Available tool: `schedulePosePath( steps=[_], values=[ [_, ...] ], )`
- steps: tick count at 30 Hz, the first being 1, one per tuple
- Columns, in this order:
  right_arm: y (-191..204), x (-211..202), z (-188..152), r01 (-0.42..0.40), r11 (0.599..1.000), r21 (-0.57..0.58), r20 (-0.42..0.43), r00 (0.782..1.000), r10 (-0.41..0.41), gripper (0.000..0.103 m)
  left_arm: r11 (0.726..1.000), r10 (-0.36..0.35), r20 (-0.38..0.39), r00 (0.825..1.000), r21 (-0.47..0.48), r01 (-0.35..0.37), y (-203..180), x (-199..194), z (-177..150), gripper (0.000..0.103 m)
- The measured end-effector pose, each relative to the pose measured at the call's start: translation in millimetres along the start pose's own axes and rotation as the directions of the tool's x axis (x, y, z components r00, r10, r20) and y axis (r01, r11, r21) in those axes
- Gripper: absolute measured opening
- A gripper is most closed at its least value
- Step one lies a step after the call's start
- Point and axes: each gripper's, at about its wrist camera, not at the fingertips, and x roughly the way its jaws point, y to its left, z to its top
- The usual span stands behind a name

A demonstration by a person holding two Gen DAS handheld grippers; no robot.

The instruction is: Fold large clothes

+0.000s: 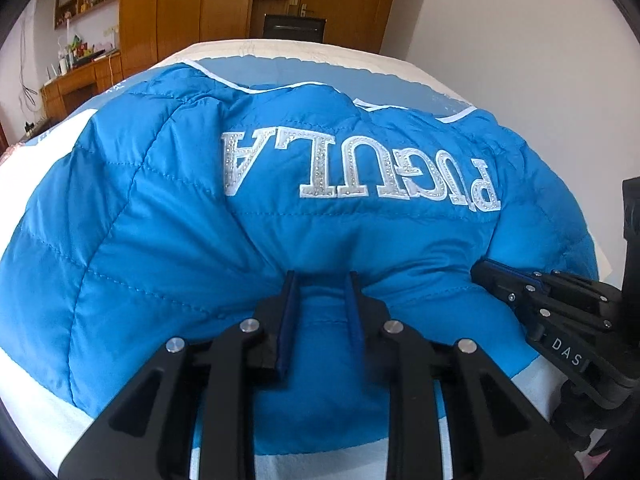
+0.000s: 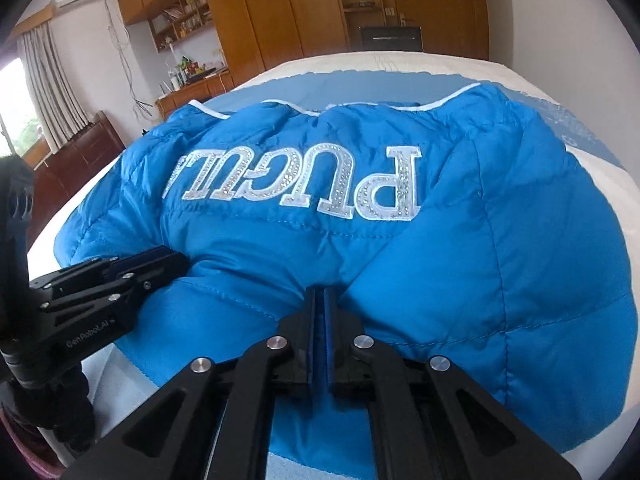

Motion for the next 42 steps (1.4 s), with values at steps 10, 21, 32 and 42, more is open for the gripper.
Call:
schedulePosePath(
  steps=[10, 21, 32, 42],
  values=[
    [-29, -68, 20, -0.088, 0.995, 0.039, 0.076, 0.993, 0.085, 0.025, 0.997, 0.011, 0.063, 0.998, -0.076, -0.007, 21, -58, 21, 0.054],
    [-185, -70, 40, -0.206, 0.892, 0.403, 0.018, 0.976, 0.217, 0.073, 0.958, 0.103, 0.069, 0.992, -0.277, -0.081, 151, -87, 47, 0.074],
    [-217, -7, 42, -0.312, 0.810, 0.497, -0.063, 0.918, 0.392, 0.082, 0.947, -0.031, -0.015, 0.999, -0.320, 0.025, 176, -34, 42, 0.081],
    [-211, 21, 61, -0.390, 0.813, 0.432, -0.085, 0.880, 0.467, 0.082, 0.892, -0.208, -0.045, 0.977, -0.418, 0.170, 191, 6, 49, 0.077]
  ],
)
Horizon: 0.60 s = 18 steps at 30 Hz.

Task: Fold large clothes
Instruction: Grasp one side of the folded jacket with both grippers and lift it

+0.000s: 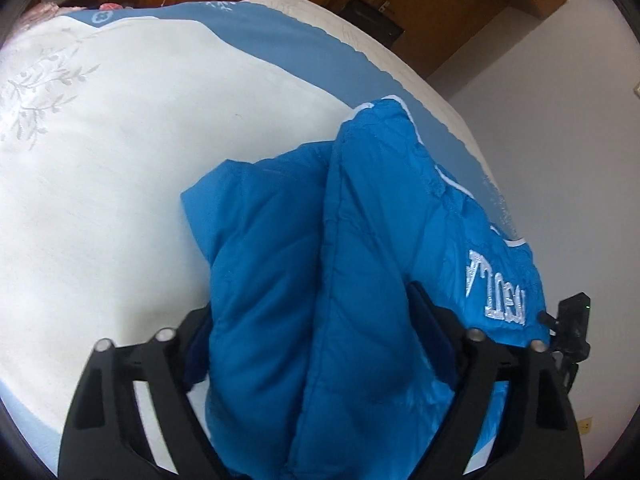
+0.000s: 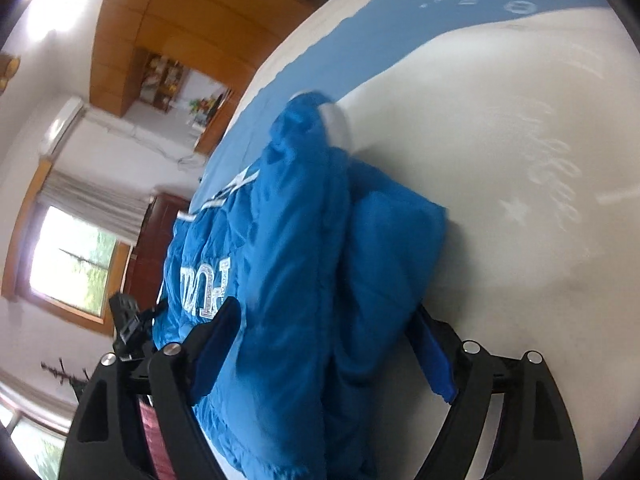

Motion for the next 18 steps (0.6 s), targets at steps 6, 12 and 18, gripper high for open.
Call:
schedulePosePath(
  steps=[6, 12, 18],
  values=[
    [10, 5, -4, -0.027, 0.999, -0.020, 0.000, 1.000, 0.027, 0.032, 0.997, 0.072, 0.037, 0.997, 0.029, -0.073, -17, -7, -6, 0.045],
    [37, -23, -13, -0.014, 0.997, -0.073, 0.052, 0.998, 0.018, 0.019, 0.991, 0.103, 0.116, 0.988, 0.073, -0.112, -41, -35, -15, 0.025],
    [71, -63, -37, -0.013, 0.992, -0.129, 0.072, 0.997, 0.023, 0.018, 0.990, 0.056, 0.148, 0.987, 0.123, -0.075, -69, -74, -29, 0.021]
  ],
)
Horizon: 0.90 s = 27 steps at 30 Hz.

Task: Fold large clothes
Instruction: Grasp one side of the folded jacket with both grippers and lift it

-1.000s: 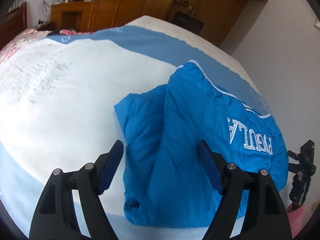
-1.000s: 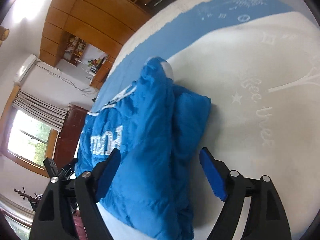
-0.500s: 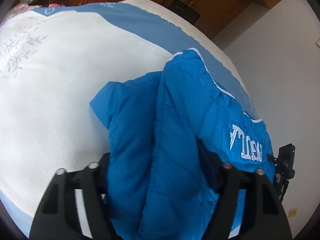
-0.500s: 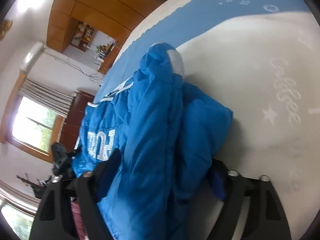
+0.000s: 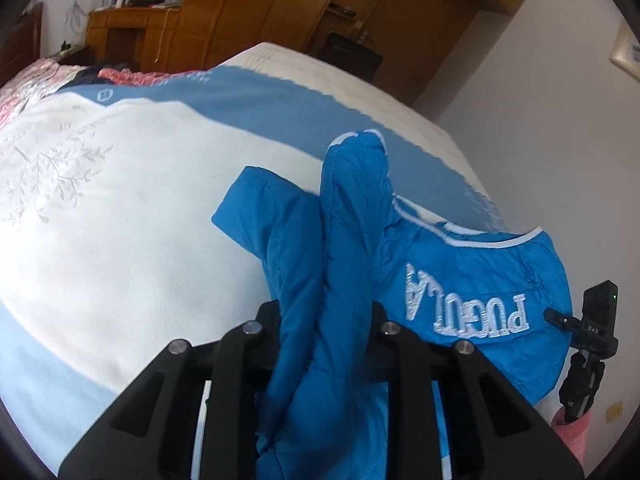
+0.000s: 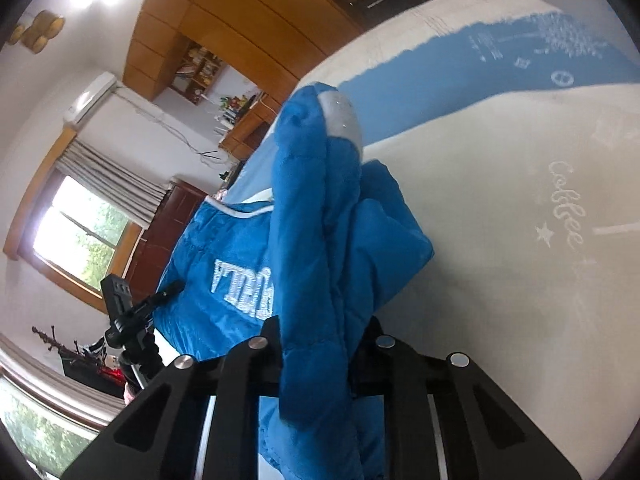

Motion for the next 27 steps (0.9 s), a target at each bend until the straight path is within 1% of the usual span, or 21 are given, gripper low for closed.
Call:
schedulePosePath(
  steps=[4, 6, 8, 11, 15, 17, 19, 21, 23, 25, 27],
  values=[
    [20, -30, -21, 0.001, 1.000, -0.023, 0.007, 1.000, 0.000, 0.018, 0.998, -0.017, 0.016, 1.000, 0.055, 0.016, -21, -37, -22, 0.021],
    [26, -46, -36, -0.007, 1.000, -0.022, 0.007, 1.000, 0.007, 0.018, 0.998, -0.025, 0.017, 1.000, 0.067, 0.023, -25, -54, -36, 0.021],
    [29, -56, -48, -0.011, 1.000, -0.025, 0.003, 1.000, 0.011, 0.018, 0.996, -0.038, 0.017, 0.999, 0.077, 0.036, -29, -65, -44, 0.021],
    [31, -73, -74, -0.016, 0.999, -0.030, -0.007, 1.000, 0.015, 0.018, 0.995, -0.050, 0.022, 0.998, 0.087, 0.048, -32, -74, -48, 0.021],
    [33, -77, -102, -0.019, 0.999, -0.030, -0.021, 1.000, 0.019, 0.018, 0.996, -0.047, 0.025, 0.999, 0.081, 0.045, -26, -75, -50, 0.021],
    [27, -72, -113, -0.023, 1.000, -0.016, -0.030, 0.999, 0.023, 0.019, 0.997, -0.034, 0.022, 0.999, 0.077, 0.032, -20, -71, -53, 0.021],
    [20, -68, -122, -0.029, 1.000, 0.004, -0.039, 0.999, 0.029, 0.019, 0.998, -0.030, 0.013, 0.999, 0.055, 0.029, -9, -69, -63, 0.021],
    [7, -62, -128, -0.014, 0.999, 0.037, -0.044, 0.999, 0.016, 0.019, 0.999, -0.022, 0.000, 1.000, 0.034, 0.022, 3, -61, -68, 0.022],
    [-5, -58, -134, -0.007, 0.997, 0.075, -0.050, 0.999, 0.011, 0.019, 1.000, -0.015, -0.019, 1.000, 0.006, 0.015, 17, -49, -75, 0.024],
    [-19, -52, -138, -0.002, 0.993, 0.115, -0.060, 0.998, 0.009, 0.019, 1.000, -0.017, -0.035, 0.999, -0.019, 0.016, 29, -37, -81, 0.029],
    [-30, -45, -144, 0.001, 0.990, 0.140, -0.065, 0.998, 0.008, 0.021, 0.999, -0.019, -0.040, 0.999, -0.027, 0.018, 35, -33, -89, 0.033]
  ],
)
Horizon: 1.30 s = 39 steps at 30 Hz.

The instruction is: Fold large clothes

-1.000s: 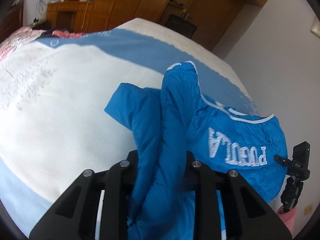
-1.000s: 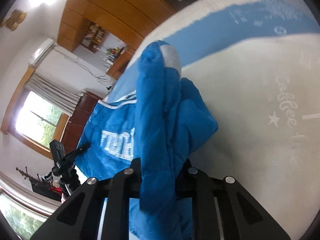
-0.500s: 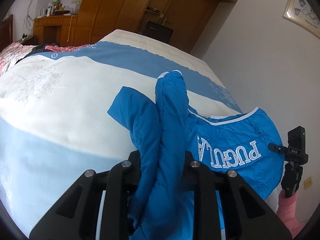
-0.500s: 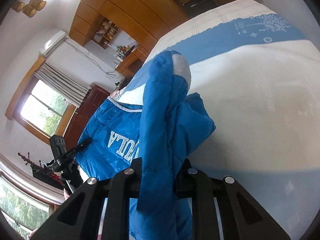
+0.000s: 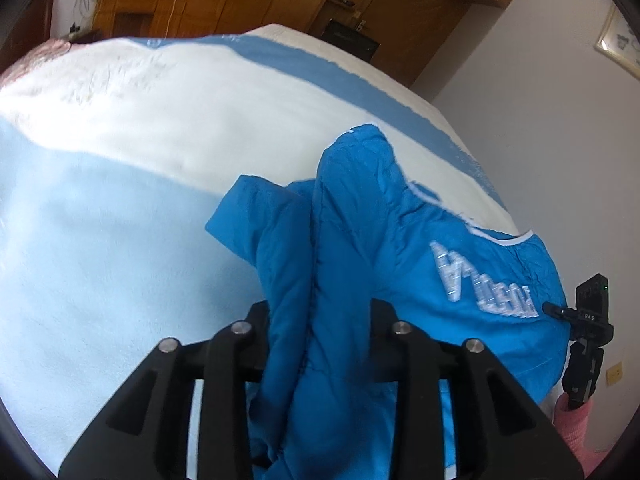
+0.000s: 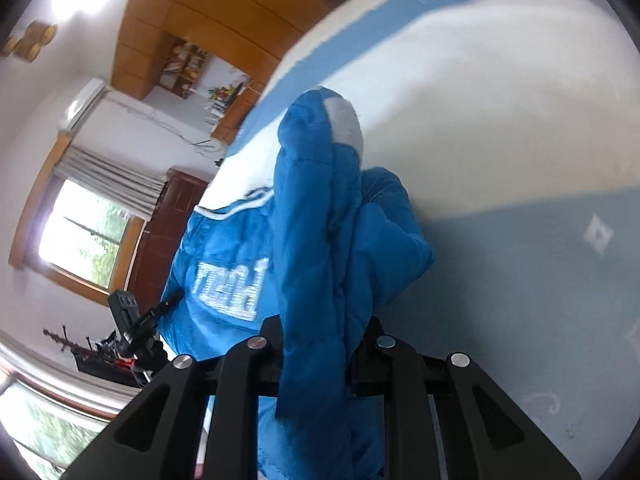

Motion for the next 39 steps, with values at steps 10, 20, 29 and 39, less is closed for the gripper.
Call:
schedulePosePath(
  steps=[10, 20, 29, 39],
  values=[
    [-8, 16, -13, -0.012, 1.000, 0.020, 0.029, 1.000, 0.011, 0.027, 1.000, -0.014, 0.011, 1.000, -0.008, 0.014, 15, 12, -14, 0.046],
    [29, -11, -27, 0.215, 0.970, -0.109, 0.072, 0.975, -0.208, 0.045, 0.997, 0.081, 0.033, 0.996, -0.015, -0.080, 10, -28, -25, 0.062],
    [92, -58, -64, 0.471, 0.842, -0.265, 0.221, 0.879, -0.422, 0.038, 0.966, 0.230, 0.166, 0.959, 0.082, -0.246, -33, -92, -44, 0.061],
    [134, -39, -103, 0.478, 0.808, -0.344, 0.332, 0.867, -0.371, 0.023, 0.941, 0.217, 0.220, 0.951, 0.210, -0.264, -102, -85, -68, 0.061]
  ],
)
